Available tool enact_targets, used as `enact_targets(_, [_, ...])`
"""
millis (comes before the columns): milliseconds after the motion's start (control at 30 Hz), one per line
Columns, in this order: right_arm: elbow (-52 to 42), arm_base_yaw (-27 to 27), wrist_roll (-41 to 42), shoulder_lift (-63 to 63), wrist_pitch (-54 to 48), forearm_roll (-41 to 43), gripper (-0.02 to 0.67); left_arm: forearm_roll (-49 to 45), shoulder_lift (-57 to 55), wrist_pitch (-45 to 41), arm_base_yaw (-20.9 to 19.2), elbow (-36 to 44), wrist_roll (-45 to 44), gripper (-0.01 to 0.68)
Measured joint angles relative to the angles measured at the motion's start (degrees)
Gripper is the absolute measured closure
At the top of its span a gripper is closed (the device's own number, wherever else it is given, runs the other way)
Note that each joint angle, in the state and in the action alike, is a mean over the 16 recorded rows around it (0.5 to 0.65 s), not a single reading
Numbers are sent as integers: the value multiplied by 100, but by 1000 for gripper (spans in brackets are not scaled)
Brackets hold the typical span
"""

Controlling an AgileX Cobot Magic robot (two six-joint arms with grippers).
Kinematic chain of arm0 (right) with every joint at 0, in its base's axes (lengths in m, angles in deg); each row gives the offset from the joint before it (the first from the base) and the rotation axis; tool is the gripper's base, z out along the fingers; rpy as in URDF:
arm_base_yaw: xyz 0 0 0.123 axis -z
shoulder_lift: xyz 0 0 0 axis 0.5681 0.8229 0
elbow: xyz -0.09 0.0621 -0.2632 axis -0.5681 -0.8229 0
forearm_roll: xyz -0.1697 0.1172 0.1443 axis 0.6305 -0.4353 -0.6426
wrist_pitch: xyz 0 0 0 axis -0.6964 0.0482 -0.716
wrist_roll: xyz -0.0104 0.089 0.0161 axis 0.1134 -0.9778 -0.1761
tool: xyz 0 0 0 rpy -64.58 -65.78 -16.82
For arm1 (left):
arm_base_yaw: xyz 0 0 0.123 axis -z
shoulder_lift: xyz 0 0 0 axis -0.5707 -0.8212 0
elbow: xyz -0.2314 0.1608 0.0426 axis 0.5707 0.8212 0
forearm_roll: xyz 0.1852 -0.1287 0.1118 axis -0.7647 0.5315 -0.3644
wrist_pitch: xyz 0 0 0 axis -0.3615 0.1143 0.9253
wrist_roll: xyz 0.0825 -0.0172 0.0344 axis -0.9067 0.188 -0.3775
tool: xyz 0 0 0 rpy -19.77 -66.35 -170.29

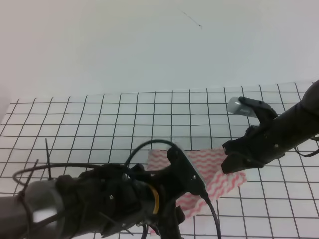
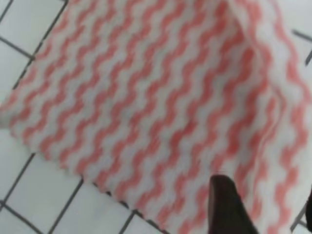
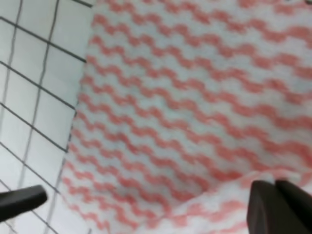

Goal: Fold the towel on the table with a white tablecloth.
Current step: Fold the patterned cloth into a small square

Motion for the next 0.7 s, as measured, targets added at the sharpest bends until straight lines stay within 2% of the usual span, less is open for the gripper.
enact_targets(233, [0, 99, 19, 0, -63, -171, 649, -882, -96, -10, 121, 0, 802, 349])
enact_targets(700, [123, 116, 48, 0, -205, -340, 649, -1666, -486, 38, 272, 1, 1494, 365])
